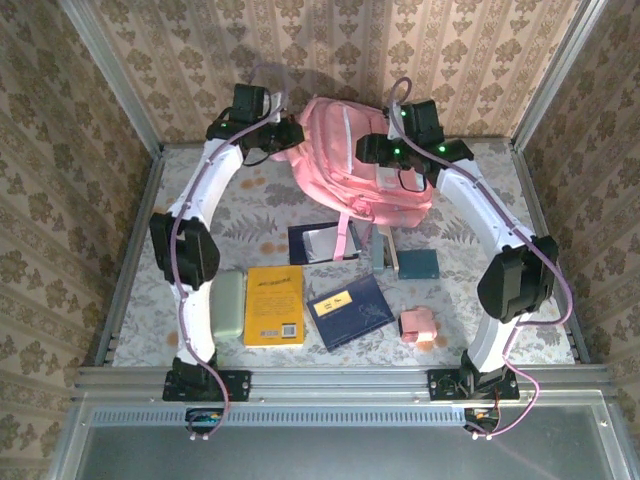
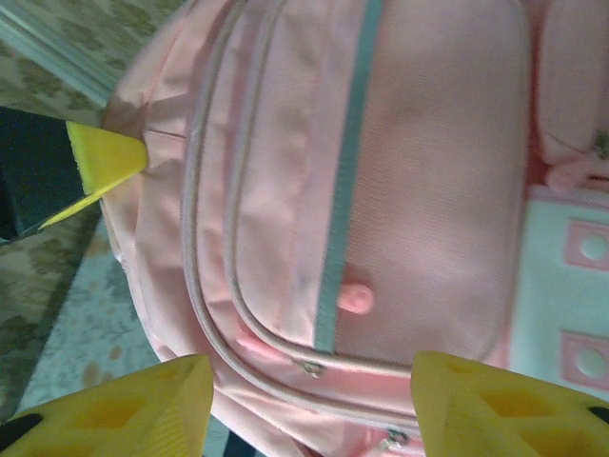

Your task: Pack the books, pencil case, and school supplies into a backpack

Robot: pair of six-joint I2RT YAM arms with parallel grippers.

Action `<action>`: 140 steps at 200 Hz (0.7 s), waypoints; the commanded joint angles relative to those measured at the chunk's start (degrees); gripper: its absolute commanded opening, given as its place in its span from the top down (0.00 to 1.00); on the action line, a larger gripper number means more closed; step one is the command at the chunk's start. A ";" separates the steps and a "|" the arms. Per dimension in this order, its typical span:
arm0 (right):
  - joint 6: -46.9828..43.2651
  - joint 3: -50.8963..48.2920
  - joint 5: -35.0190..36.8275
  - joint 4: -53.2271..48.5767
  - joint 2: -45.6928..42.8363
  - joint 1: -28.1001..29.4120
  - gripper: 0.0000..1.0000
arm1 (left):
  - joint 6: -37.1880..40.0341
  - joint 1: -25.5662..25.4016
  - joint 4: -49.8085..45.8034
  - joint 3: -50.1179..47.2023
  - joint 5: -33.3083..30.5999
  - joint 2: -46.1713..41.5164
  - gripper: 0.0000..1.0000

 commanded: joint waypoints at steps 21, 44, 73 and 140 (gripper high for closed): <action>5.90 1.18 -13.52 4.20 3.98 -1.46 0.40 | 0.30 -1.65 3.18 -4.88 4.20 -9.02 1.00; 8.08 5.53 -18.78 2.89 8.99 -1.50 0.40 | 0.68 -2.12 4.32 -9.67 4.25 -11.91 1.00; 9.00 6.25 -21.60 3.83 11.70 -1.52 0.41 | 0.42 -2.62 5.95 -14.33 4.65 -13.96 1.00; 10.77 1.72 -27.28 8.52 11.79 -1.19 0.49 | 1.02 -3.10 6.60 -17.00 4.57 -15.21 1.00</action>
